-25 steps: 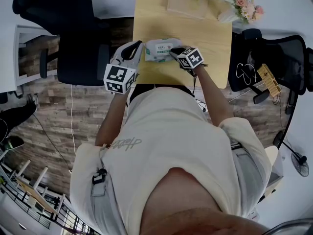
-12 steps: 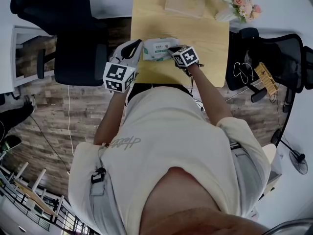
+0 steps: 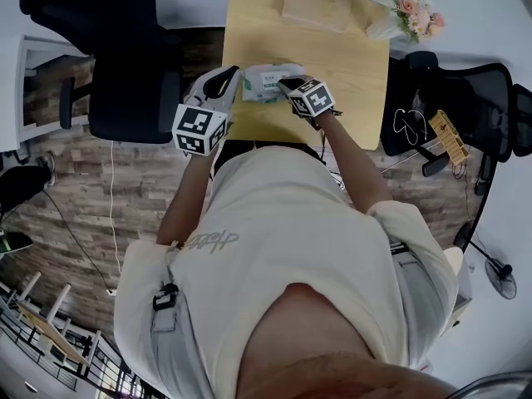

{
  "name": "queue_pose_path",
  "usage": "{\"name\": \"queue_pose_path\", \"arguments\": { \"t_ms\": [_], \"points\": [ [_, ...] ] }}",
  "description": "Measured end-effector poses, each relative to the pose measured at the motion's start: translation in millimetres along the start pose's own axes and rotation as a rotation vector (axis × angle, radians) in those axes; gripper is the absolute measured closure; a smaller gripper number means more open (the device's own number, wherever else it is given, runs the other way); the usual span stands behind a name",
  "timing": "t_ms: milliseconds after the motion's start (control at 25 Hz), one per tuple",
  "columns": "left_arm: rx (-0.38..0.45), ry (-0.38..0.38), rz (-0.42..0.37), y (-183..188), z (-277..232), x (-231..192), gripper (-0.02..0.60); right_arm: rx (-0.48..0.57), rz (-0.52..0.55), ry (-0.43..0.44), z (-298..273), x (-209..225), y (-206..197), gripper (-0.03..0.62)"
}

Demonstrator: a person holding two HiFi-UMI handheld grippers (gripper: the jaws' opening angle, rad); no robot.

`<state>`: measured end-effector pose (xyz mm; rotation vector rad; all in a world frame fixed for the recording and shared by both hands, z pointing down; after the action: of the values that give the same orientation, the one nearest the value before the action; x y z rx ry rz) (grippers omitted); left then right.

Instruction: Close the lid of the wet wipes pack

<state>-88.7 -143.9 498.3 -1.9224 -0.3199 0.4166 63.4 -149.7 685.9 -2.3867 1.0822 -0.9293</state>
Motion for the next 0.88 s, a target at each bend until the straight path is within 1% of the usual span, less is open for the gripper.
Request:
{"name": "queue_pose_path", "arguments": {
  "t_ms": [160,360,640,880],
  "points": [
    [0.017,0.015,0.006,1.5,3.4,-4.0,0.565,-0.014,-0.004,0.006,-5.1,0.5,2.3,0.591],
    [0.020,0.022,0.014,-0.7,6.6,-9.0,0.565,-0.030,-0.034,0.012,-10.3,3.1,-6.0,0.591],
    [0.011,0.016,0.023,-6.5,10.2,-10.8,0.565,-0.040,-0.052,-0.011,-14.0,5.4,-11.2,0.591],
    [0.010,0.003,0.015,-7.4,10.7,-11.2,0.565,-0.053,-0.046,-0.042,-16.6,5.6,-11.3,0.591]
  ]
}}
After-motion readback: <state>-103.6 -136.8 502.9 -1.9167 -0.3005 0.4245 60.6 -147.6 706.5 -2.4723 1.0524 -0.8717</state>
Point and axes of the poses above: the fingertips, and each gripper's own axes: z backward along the fingers, x to its right, y out of its top, the point moved 3 cm from there along z, backward along the fingers, and after that the axes turned 12 degrees about y, right-handed, at the moved point
